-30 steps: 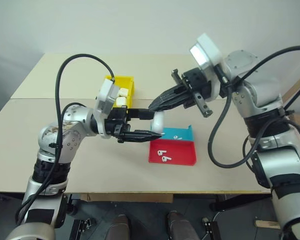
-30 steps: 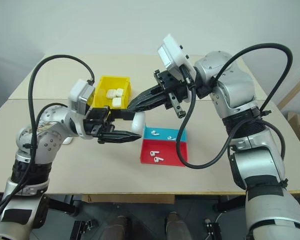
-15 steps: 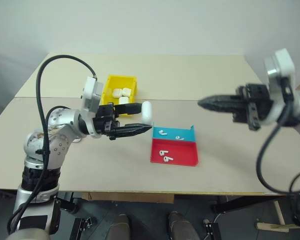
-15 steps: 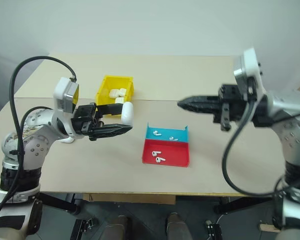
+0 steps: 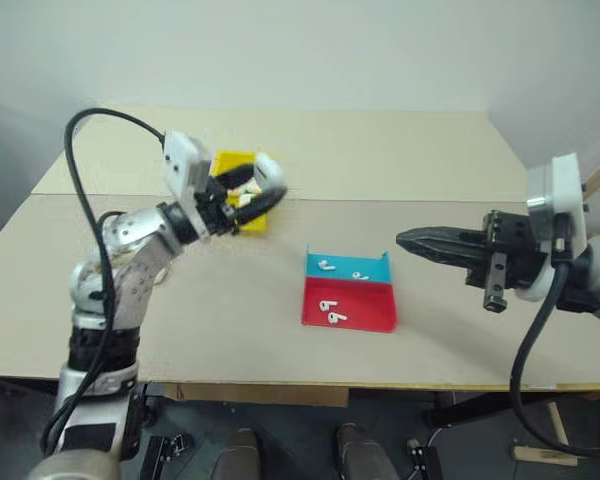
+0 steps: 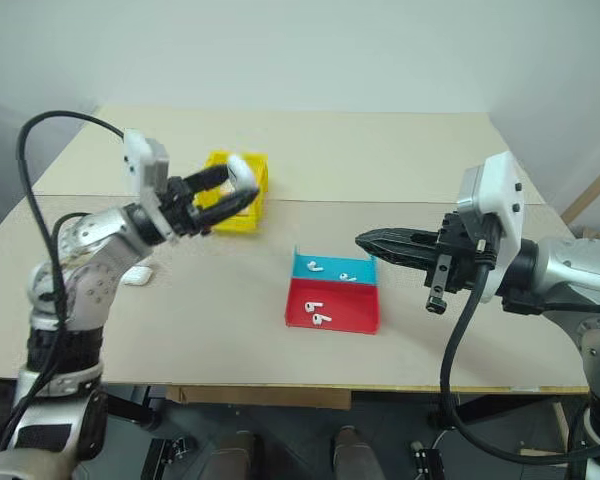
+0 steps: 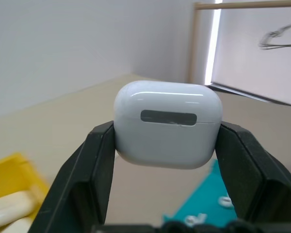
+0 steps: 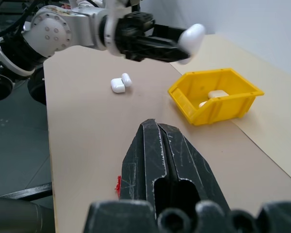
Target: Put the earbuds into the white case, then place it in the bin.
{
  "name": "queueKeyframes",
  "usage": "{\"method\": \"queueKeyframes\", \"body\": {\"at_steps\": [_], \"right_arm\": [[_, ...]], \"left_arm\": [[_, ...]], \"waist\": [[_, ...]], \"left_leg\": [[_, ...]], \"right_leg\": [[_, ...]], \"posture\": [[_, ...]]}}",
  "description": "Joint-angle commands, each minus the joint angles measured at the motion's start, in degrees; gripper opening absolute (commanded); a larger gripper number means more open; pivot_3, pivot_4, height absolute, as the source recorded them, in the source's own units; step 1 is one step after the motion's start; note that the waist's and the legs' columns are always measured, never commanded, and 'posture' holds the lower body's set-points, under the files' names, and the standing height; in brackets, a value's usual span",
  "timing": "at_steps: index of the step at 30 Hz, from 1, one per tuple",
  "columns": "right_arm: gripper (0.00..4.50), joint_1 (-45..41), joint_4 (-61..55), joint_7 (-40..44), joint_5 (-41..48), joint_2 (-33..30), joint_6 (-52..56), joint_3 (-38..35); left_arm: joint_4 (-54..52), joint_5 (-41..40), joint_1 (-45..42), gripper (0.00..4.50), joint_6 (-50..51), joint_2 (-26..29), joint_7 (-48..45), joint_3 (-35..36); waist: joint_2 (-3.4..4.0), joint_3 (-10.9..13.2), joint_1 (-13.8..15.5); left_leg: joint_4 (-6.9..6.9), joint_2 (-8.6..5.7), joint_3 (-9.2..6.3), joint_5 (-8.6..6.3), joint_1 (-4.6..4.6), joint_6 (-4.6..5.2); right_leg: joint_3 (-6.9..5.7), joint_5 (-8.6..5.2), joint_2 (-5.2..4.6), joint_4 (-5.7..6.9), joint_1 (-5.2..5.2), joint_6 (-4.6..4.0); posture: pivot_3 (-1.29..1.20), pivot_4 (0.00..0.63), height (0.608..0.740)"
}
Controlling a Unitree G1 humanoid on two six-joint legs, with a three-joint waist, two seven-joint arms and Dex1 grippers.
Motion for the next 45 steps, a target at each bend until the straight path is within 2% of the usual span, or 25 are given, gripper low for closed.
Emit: {"method": "queueKeyframes", "body": {"at_steps": [1,3,5,9,14,15,17,18,22,24,27,30,33,40,45], "right_arm": [[0.04,0.13,-1.90,-1.49,1.95,0.67,-1.70,-0.51],[0.04,0.03,-2.17,-1.99,2.26,1.07,-2.15,-0.01],[0.04,-0.28,-2.22,-2.49,2.45,1.27,-2.50,0.39],[0.04,-0.93,-2.31,-3.34,2.92,1.33,-3.09,1.06],[0.04,-0.54,-2.14,-4.69,7.45,1.52,-2.77,-1.43],[0.00,-0.34,-2.00,-4.91,8.11,1.32,-2.78,-1.90],[0.00,0.32,-1.74,-5.41,9.44,1.04,-2.95,-2.98],[0.00,0.46,-1.34,-6.19,11.50,1.51,-2.77,-3.80],[0.00,1.79,-0.97,-6.36,14.74,0.97,-3.02,-5.36],[0.00,2.97,-0.66,-6.10,14.11,0.74,-3.19,-5.12],[0.00,4.94,-0.38,-5.84,10.99,1.15,-4.47,-4.24],[0.00,6.80,-0.09,-5.55,8.41,1.29,-5.54,-3.40],[0.00,10.68,0.62,-4.00,2.57,3.77,-10.38,-2.79],[0.00,14.60,2.89,3.82,-2.90,1.41,-13.28,-0.66],[0.00,13.65,5.38,6.86,-6.14,0.54,-14.88,1.03]], "left_arm": [[10.52,10.00,-7.68,2.82,-1.65,-4.43,17.11,-0.31],[20.53,15.62,-11.74,2.82,-4.09,-6.25,23.62,-1.77],[30.23,17.83,-15.77,2.82,-4.25,-7.56,27.34,-1.63],[46.96,20.32,-21.81,2.82,-10.92,-9.23,29.22,-1.50],[57.55,22.41,-25.08,2.82,-15.86,-9.58,27.80,-2.60],[58.23,22.09,-25.39,3.54,-16.46,-9.60,27.13,-2.23],[57.87,22.26,-25.41,4.12,-18.45,-9.40,26.29,-2.20],[57.13,22.40,-25.30,4.45,-18.91,-9.20,25.96,-2.24],[50.32,21.94,-23.55,4.48,-17.29,-7.86,23.96,-1.69],[43.34,21.48,-20.78,4.48,-15.82,-6.30,20.26,-2.12],[27.40,17.53,-15.00,4.48,-7.74,-2.94,11.88,-1.83],[14.66,13.87,-9.27,4.48,-3.42,1.82,3.31,-2.27],[3.10,7.23,0.21,4.48,-4.87,9.44,-10.94,-0.21],[-11.95,-9.16,18.23,4.48,-4.47,22.14,-35.89,6.83],[-17.19,-20.24,25.11,4.48,1.12,29.18,-46.05,11.72]], "waist": [[-0.06,-0.01,0.40],[-0.07,-0.01,0.46],[-0.07,-0.01,0.42],[-0.08,-0.01,0.25],[-0.10,0.00,0.22],[-0.10,0.01,0.24],[-0.10,0.01,0.28],[-0.10,0.01,0.29],[-0.10,0.01,0.25],[-0.10,0.01,0.10],[-0.08,0.00,-0.29],[-0.08,0.00,-0.33],[-0.10,-0.06,-0.54],[-0.08,-0.07,-0.76],[-0.09,-0.07,-0.91]], "left_leg": [[0.00,-0.01,0.00,0.00,-0.03,0.00],[0.00,-0.04,-0.02,0.00,-0.06,0.00],[0.00,-0.07,-0.02,0.00,-0.06,0.01],[-0.02,-0.07,-0.02,0.00,-0.09,0.01],[-0.02,-0.08,-0.02,0.00,-0.13,0.01],[-0.02,-0.08,-0.02,0.00,-0.13,0.00],[-0.02,-0.08,-0.02,0.00,-0.14,0.00],[-0.02,-0.08,-0.02,0.00,-0.14,0.00],[-0.02,-0.08,-0.02,0.00,-0.12,0.00],[-0.02,-0.08,-0.02,0.00,-0.12,0.00],[-0.05,-0.05,-0.01,0.00,-0.08,0.00],[-0.05,-0.04,0.00,0.01,-0.05,-0.01],[-0.04,-0.01,0.01,0.02,-0.01,-0.04],[-0.04,0.05,0.08,0.02,0.06,-0.04],[-0.04,0.10,0.12,0.01,0.08,-0.03]], "right_leg": [[0.00,0.01,0.00,-0.02,-0.01,0.01],[0.00,0.01,-0.02,-0.04,-0.03,0.01],[0.01,0.01,-0.03,-0.04,-0.04,0.02],[0.02,0.01,-0.03,-0.03,-0.10,0.01],[0.00,0.01,-0.03,-0.03,-0.12,0.02],[0.00,0.01,-0.03,-0.02,-0.12,0.02],[0.00,0.01,-0.04,-0.02,-0.11,0.02],[0.00,0.01,-0.04,-0.02,-0.11,0.02],[0.00,0.01,-0.04,0.01,-0.10,0.02],[0.01,0.01,-0.05,0.02,-0.10,0.02],[0.04,0.01,-0.03,0.08,-0.12,0.02],[0.03,0.00,-0.03,0.12,-0.13,0.02],[0.03,0.01,-0.02,0.11,-0.10,0.01],[0.01,-0.02,-0.02,0.09,-0.04,0.00],[0.02,-0.04,0.00,0.07,-0.05,0.00]], "posture": [[0.00,0.150,0.740],[0.00,0.150,0.740],[0.00,0.150,0.740],[0.00,0.150,0.740],[0.00,0.150,0.740],[0.00,0.150,0.740],[0.00,0.150,0.740],[0.00,0.150,0.740],[0.00,0.150,0.740],[0.00,0.150,0.740],[0.00,0.150,0.740],[0.00,0.150,0.740],[0.00,0.150,0.740],[0.00,0.150,0.740],[0.00,0.150,0.740]]}}
